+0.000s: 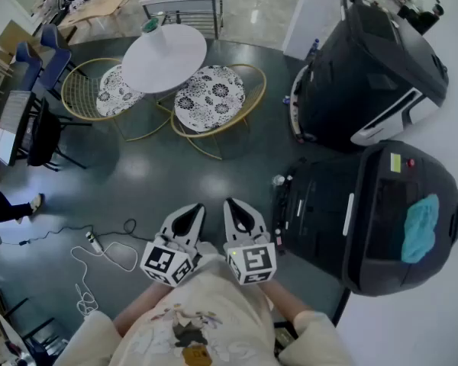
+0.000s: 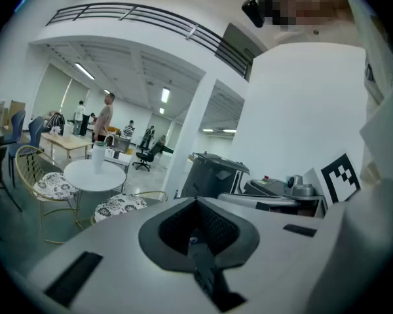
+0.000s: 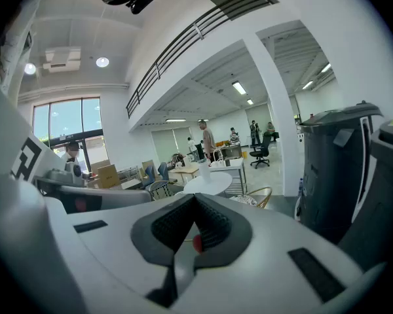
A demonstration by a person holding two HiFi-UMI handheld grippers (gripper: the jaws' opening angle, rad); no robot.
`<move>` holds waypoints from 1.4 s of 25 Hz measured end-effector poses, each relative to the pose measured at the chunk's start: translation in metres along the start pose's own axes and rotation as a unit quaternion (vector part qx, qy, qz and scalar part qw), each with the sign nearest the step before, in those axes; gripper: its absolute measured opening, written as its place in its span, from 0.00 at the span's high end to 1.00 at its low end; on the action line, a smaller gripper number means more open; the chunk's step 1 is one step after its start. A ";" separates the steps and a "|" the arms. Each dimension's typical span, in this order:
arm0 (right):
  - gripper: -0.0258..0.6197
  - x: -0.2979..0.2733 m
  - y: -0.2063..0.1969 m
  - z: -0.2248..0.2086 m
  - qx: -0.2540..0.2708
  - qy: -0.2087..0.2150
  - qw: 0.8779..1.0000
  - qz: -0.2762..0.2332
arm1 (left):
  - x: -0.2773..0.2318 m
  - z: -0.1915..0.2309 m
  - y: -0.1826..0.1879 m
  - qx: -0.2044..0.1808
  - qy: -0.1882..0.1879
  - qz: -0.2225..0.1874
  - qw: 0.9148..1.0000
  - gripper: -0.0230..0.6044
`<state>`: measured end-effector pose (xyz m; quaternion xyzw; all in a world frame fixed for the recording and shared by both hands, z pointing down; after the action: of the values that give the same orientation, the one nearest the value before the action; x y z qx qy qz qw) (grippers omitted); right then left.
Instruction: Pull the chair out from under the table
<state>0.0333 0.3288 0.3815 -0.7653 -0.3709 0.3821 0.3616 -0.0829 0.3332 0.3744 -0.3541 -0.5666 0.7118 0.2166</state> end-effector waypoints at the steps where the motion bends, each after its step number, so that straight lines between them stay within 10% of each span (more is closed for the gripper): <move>1: 0.95 -0.002 -0.001 0.007 -0.001 0.001 1.000 -0.006 | 0.003 0.006 0.002 0.002 -0.003 -0.002 1.000 0.95; 15: 0.95 0.006 -0.073 0.091 -0.044 0.009 0.998 0.037 | 0.098 0.052 -0.031 0.038 -0.032 0.036 0.998 0.95; 24: 0.95 -0.031 -0.084 0.108 0.006 0.009 0.996 0.086 | 0.140 0.107 -0.065 0.111 0.015 0.050 0.992 0.95; 35: 0.95 -0.152 0.025 -0.020 -0.035 0.014 0.998 0.040 | -0.042 0.151 -0.004 0.045 -0.019 0.068 0.996 0.95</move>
<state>-0.0082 0.1831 0.4176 -0.7970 -0.3476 0.3723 0.3245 -0.1689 0.2063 0.4057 -0.3681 -0.5122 0.7565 0.1730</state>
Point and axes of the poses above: the fingertips, and each gripper's own axes: x backward along the fingers, z to its left, y out of its top, the point moved 5 cm from there along x, backward along the fingers, and after that the axes turned 15 degrees about -x, right-handed, at the moved point
